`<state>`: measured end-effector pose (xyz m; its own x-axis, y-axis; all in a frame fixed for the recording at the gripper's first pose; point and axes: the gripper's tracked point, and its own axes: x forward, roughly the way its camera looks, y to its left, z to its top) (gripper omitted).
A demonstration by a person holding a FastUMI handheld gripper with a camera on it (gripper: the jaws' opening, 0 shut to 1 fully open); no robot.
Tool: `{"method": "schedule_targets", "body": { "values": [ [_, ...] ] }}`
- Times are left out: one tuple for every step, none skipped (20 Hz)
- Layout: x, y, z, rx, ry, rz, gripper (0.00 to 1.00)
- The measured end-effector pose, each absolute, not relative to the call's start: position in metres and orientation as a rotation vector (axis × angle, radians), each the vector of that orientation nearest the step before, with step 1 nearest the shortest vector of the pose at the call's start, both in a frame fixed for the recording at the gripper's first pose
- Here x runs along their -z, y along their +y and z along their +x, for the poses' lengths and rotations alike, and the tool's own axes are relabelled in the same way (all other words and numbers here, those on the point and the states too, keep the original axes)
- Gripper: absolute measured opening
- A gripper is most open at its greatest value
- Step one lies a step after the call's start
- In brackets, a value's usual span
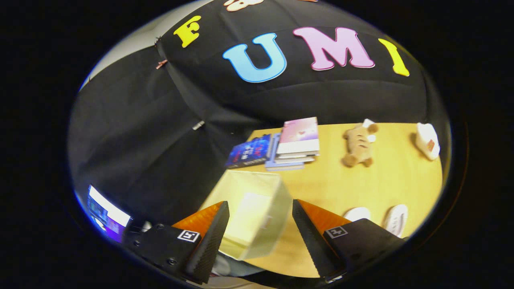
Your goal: Open the storage box then place both shoes into the box .Put the left shoe in first, then the right shoe, with the right side of both shoes facing outward in a uniform manner.
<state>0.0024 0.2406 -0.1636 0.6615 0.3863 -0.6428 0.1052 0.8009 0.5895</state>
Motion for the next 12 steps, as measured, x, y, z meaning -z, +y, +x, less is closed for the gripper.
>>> {"method": "schedule_targets", "body": {
  "values": [
    [0.181, 0.220, -0.013, -0.142, 0.872, 0.585, 0.97],
    [0.199, 0.201, -0.030, -0.114, 0.895, 0.536, 0.97],
    [0.214, 0.182, -0.046, -0.083, 0.920, 0.493, 0.97],
    [0.231, 0.169, -0.062, -0.064, 0.955, 0.454, 0.96],
    [0.248, 0.158, -0.082, -0.046, 1.000, 0.417, 0.97],
    [0.267, 0.157, -0.098, -0.040, 1.041, 0.396, 0.96],
    [0.282, 0.153, -0.111, -0.044, 1.083, 0.384, 0.96],
    [0.298, 0.153, -0.127, -0.049, 1.127, 0.373, 0.95],
    [0.310, 0.154, -0.141, -0.057, 1.167, 0.368, 0.94],
    [0.318, 0.153, -0.149, -0.064, 1.196, 0.368, 0.92],
    [0.327, 0.155, -0.155, -0.071, 1.214, 0.365, 0.91],
    [0.339, 0.157, -0.161, -0.081, 1.234, 0.353, 0.88]
  ]
}}
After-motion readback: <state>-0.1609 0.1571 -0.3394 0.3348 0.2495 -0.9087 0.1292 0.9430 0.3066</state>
